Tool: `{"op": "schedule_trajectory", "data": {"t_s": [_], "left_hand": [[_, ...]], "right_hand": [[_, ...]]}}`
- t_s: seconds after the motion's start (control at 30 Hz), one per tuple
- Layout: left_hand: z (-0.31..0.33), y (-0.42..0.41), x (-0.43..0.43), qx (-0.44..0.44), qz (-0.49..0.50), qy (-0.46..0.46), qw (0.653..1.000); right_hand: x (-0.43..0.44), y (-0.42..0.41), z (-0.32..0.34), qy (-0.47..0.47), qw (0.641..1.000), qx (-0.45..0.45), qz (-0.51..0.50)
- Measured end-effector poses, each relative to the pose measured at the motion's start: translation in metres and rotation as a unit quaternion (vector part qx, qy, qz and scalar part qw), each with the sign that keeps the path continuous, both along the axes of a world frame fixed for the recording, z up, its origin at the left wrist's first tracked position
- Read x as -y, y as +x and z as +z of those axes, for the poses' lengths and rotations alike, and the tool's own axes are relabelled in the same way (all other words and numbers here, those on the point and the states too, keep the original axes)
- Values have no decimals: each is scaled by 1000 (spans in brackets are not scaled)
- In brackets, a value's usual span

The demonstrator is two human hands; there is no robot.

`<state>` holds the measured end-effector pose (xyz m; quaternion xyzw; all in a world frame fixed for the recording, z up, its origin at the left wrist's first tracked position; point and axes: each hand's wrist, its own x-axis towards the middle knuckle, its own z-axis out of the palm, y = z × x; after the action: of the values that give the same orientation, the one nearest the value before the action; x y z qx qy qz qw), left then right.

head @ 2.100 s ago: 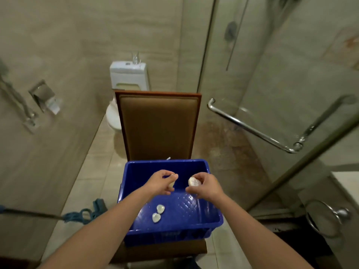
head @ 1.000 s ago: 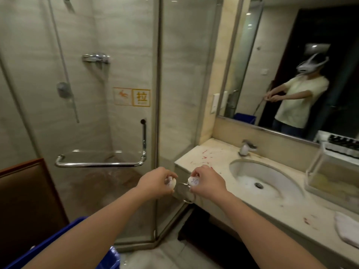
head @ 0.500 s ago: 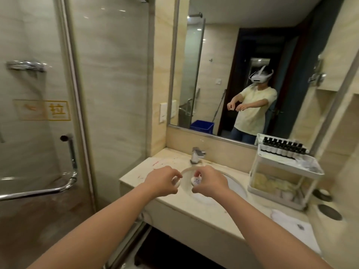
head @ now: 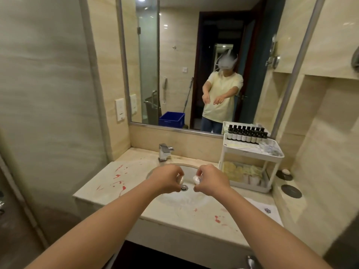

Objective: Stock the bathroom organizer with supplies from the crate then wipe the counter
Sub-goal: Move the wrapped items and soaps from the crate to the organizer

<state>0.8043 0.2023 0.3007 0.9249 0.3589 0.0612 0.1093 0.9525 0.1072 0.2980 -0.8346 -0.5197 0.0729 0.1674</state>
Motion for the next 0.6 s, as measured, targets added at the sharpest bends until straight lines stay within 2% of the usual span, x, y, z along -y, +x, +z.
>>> {"op": "schedule_trajectory", "data": {"t_s": [0.27, 0.6], "left_hand": [[-4, 72, -44, -16, -94, 3, 995], [13, 141, -100, 14, -195, 36, 980]], "right_hand": [[-19, 53, -9, 1, 996, 6, -92], [-52, 99, 8, 31, 982, 16, -183]]}}
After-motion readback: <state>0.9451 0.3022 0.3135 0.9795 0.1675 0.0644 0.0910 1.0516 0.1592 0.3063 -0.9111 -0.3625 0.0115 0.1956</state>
